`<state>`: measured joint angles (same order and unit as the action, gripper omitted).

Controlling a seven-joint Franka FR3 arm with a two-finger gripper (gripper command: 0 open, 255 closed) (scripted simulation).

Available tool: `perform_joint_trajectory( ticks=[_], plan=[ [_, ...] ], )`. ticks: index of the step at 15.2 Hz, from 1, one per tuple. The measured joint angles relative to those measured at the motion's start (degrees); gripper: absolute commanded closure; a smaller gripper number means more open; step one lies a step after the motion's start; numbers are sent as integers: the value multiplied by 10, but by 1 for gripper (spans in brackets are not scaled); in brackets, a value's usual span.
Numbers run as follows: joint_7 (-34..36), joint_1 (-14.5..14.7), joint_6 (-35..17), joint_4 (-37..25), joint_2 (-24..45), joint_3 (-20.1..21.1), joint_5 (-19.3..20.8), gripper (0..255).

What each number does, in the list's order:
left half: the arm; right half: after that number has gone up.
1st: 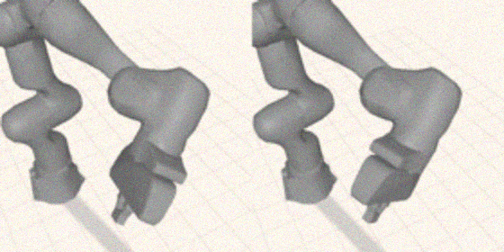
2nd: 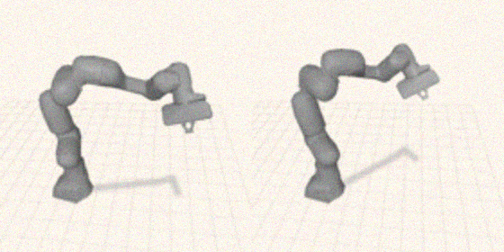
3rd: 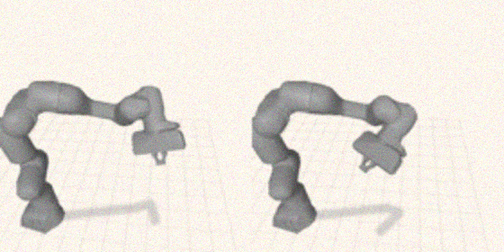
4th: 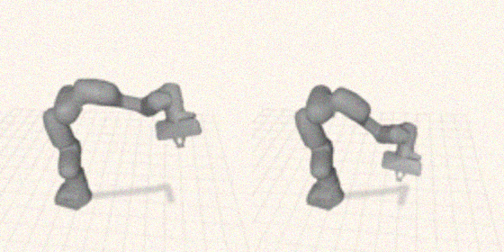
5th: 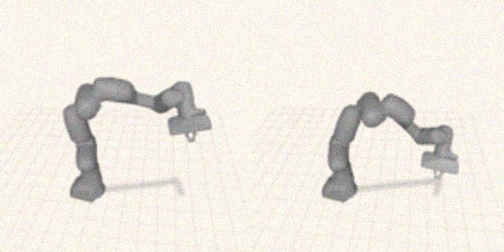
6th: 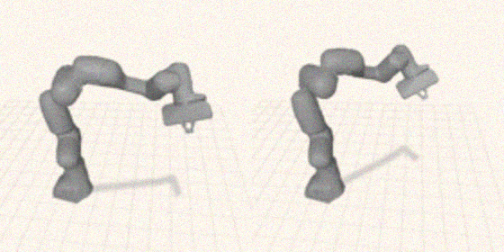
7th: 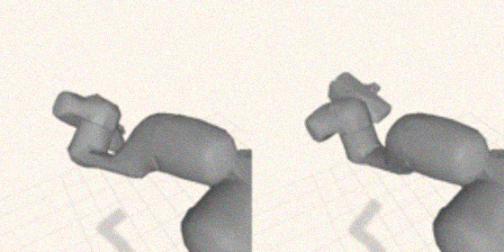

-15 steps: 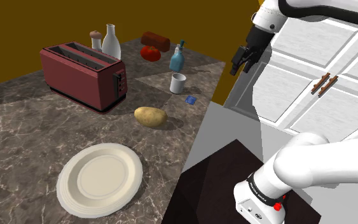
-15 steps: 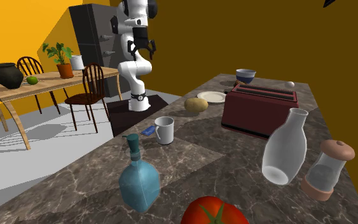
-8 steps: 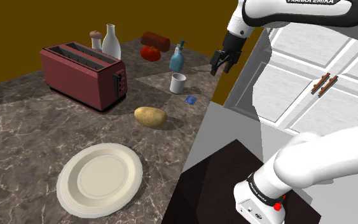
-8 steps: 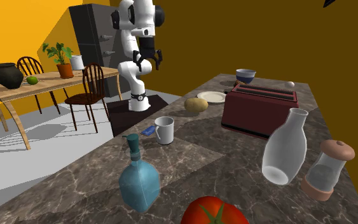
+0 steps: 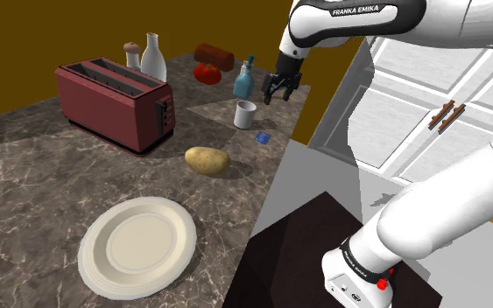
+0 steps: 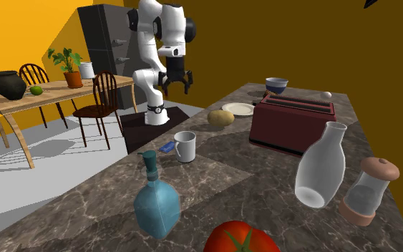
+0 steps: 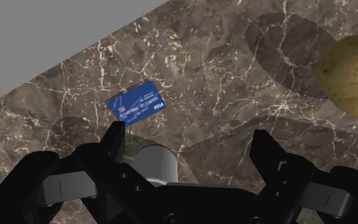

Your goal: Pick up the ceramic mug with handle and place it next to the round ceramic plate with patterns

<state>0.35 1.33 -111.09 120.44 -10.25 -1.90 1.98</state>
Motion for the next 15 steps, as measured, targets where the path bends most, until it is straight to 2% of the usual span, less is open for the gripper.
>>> perform_joint_trajectory(
  ticks=[5, 15],
  plan=[
    [7, 1, -29, -69, 103, 1, 5, 0],
    [24, 7, -26, -295, 338, 3, 13, 0]
  ],
)
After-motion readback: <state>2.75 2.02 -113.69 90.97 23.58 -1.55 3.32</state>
